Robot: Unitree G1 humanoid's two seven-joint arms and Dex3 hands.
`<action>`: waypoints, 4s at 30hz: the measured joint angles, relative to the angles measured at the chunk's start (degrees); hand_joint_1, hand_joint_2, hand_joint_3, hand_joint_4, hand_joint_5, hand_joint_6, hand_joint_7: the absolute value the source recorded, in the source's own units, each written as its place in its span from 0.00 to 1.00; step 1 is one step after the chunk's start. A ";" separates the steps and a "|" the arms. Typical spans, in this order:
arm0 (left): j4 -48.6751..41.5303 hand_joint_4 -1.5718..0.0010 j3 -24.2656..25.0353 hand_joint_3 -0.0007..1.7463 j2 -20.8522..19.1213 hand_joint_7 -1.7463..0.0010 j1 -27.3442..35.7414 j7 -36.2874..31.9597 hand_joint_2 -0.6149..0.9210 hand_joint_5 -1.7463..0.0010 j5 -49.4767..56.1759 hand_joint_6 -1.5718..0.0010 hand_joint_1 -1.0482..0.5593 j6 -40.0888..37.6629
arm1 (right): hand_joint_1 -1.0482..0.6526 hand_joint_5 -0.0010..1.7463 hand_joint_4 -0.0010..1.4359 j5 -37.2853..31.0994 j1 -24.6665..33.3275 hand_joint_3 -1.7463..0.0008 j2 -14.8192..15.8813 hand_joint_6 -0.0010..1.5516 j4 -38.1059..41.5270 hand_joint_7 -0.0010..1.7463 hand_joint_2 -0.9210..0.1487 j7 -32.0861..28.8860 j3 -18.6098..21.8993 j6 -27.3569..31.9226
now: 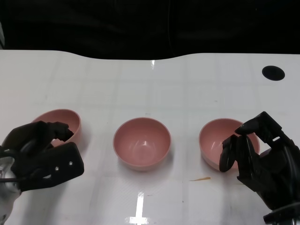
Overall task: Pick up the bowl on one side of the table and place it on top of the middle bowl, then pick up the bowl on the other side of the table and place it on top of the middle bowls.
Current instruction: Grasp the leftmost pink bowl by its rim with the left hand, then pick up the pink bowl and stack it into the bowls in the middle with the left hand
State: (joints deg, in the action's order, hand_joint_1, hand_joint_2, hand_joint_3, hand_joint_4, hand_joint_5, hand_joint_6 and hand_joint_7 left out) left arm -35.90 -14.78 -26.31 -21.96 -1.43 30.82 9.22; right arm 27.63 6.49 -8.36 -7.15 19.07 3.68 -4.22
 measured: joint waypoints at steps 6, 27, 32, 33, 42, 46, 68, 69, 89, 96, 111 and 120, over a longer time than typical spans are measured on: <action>6.51 0.43 0.34 0.21 -0.47 0.93 1.58 2.01 1.00 0.97 -0.02 0.47 0.64 -3.05 | 0.55 1.00 0.60 0.02 0.01 0.36 0.00 0.50 -0.01 0.82 0.33 -0.04 0.03 0.01; 32.98 0.63 4.29 0.23 -6.37 0.00 3.72 18.02 1.00 0.00 -1.76 0.74 0.68 -11.64 | 0.56 1.00 0.60 0.08 0.20 0.37 0.03 0.50 0.17 0.82 0.31 0.12 0.29 0.03; 37.24 0.60 4.73 0.23 -7.10 0.00 3.69 21.38 0.98 0.00 -3.07 0.70 0.65 -10.68 | 0.55 1.00 0.60 0.19 0.20 0.37 0.03 0.50 0.17 0.81 0.31 0.26 0.56 0.04; 38.21 0.60 4.78 0.23 -7.18 0.00 3.63 22.11 0.98 0.00 -3.42 0.70 0.64 -10.67 | 0.55 1.00 0.60 0.18 0.20 0.37 0.03 0.50 0.17 0.81 0.31 0.27 0.55 0.04; 44.09 0.60 4.10 0.36 -7.60 0.03 -0.27 28.86 0.87 0.00 -5.59 0.67 0.68 -10.71 | 0.55 1.00 0.60 0.24 0.23 0.38 0.01 0.50 0.09 0.81 0.31 0.44 0.46 0.04; 44.92 0.60 1.68 0.36 -7.44 0.03 -1.93 30.28 0.88 0.00 -3.53 0.69 0.66 -11.29 | 0.55 1.00 0.60 0.28 0.23 0.38 0.02 0.50 0.04 0.81 0.31 0.45 0.46 0.04; 37.34 0.23 -5.78 0.08 -6.09 0.91 -7.48 32.45 1.00 0.91 2.16 0.30 0.62 -2.23 | 0.55 1.00 0.60 -0.26 0.94 0.37 -0.40 0.50 -0.83 0.82 0.31 -0.76 -1.00 0.04; 36.88 0.28 -5.97 0.08 -6.08 0.84 -7.66 32.45 1.00 0.74 2.41 0.30 0.63 -1.93 | 0.55 1.00 0.60 -0.34 0.94 0.37 -0.47 0.50 -0.90 0.82 0.32 -0.89 -1.09 0.04; 31.55 0.60 -8.93 0.07 -1.94 0.17 -7.77 31.77 1.00 0.01 5.61 0.65 0.58 1.35 | 0.55 1.00 0.60 -1.16 1.12 0.35 -0.80 0.49 -1.15 0.83 0.33 -1.72 -1.49 -0.31; 30.86 0.59 -9.31 0.08 -0.84 0.29 -8.63 31.78 1.00 0.07 5.85 0.61 0.57 1.41 | 0.55 1.00 0.60 -1.29 1.11 0.36 -0.80 0.49 -1.15 0.83 0.33 -1.72 -1.50 -0.31; 25.72 0.59 -9.63 0.13 1.60 0.35 -9.08 22.77 1.00 0.06 8.69 0.56 0.56 6.22 | 0.55 1.00 0.61 -1.52 1.15 0.36 -1.03 0.50 -1.09 0.83 0.33 -1.75 -1.54 -0.99; 21.14 0.58 -10.95 0.09 3.18 0.40 -10.10 18.90 1.00 0.03 11.11 0.51 0.56 8.26 | 0.55 1.00 0.61 -1.50 1.14 0.35 -1.06 0.50 -1.01 0.83 0.33 -1.69 -1.54 -1.02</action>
State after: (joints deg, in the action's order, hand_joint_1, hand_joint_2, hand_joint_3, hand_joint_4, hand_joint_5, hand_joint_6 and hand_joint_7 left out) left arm -14.76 -25.72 -23.13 -32.06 17.47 41.93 17.48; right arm 26.14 7.62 -9.42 -8.16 17.38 2.14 -5.24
